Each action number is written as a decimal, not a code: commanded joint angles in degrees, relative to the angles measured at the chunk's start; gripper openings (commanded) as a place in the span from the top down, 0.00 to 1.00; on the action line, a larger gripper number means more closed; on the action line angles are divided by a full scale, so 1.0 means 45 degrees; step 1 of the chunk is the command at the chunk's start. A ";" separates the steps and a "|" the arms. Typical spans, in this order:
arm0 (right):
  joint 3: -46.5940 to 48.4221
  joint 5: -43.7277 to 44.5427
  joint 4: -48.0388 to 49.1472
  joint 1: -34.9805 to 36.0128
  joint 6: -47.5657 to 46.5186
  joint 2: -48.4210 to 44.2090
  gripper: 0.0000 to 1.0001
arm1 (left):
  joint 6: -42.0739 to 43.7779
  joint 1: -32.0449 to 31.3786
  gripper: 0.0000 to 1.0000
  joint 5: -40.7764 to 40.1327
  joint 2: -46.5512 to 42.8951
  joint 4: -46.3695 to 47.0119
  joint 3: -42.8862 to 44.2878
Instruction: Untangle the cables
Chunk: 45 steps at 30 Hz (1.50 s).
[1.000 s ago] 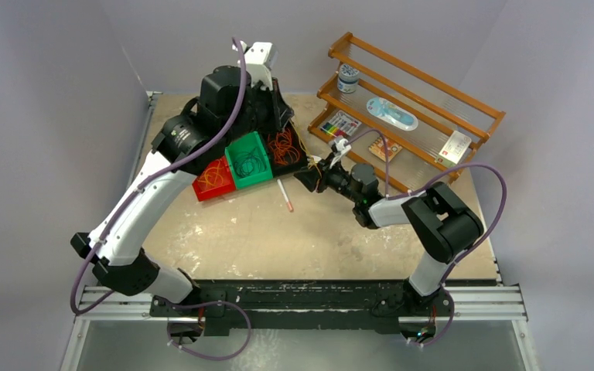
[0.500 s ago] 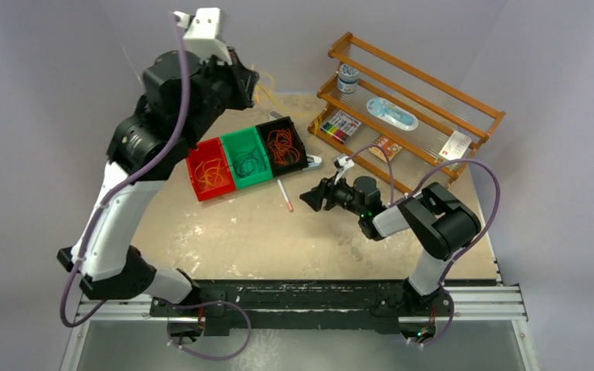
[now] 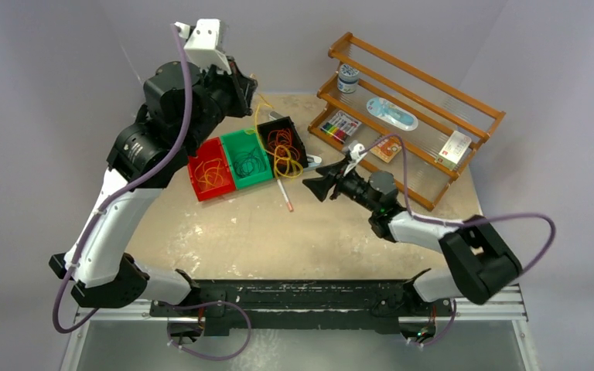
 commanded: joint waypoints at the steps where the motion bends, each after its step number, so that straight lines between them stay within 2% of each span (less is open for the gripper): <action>1: 0.0164 -0.0752 0.0740 -0.0024 -0.2044 -0.2200 0.34 | -0.0060 0.0035 1.00 0.0490 -0.0476 0.1093 -0.0712; 7: 0.1058 -0.2446 0.0954 -0.0010 -0.2607 -0.3526 0.34 | -0.0555 0.0031 1.00 0.1419 -0.0678 0.1723 -0.1638; 12: 0.2383 -0.3151 -0.0335 -0.0016 -0.3349 -0.3691 0.35 | -0.0838 0.0031 1.00 0.1916 -0.0627 0.2166 -0.2020; 16: 0.3173 -0.3821 -0.0752 -0.0009 -0.3666 -0.3401 0.37 | -0.1012 0.0046 1.00 0.2058 -0.0473 0.2379 -0.2139; 20: 0.3803 -0.4353 -0.0051 0.0205 -0.3261 -0.2560 0.40 | -0.1178 0.0032 1.00 0.1913 -0.0394 0.2568 -0.2250; 24: 0.4503 -0.4247 0.0265 0.0808 -0.3281 -0.1655 0.41 | -0.1283 0.0028 1.00 0.1893 -0.0296 0.2715 -0.2294; 33: 0.4914 -0.2041 0.1180 0.1030 -0.3324 -0.0923 0.36 | -0.1553 0.0033 1.00 0.2413 -0.0284 0.2974 -0.2521; 45: 0.7230 -0.3437 0.1597 0.1090 -0.2701 0.1088 0.37 | -0.1596 0.0041 1.00 0.2598 -0.0289 0.3133 -0.2666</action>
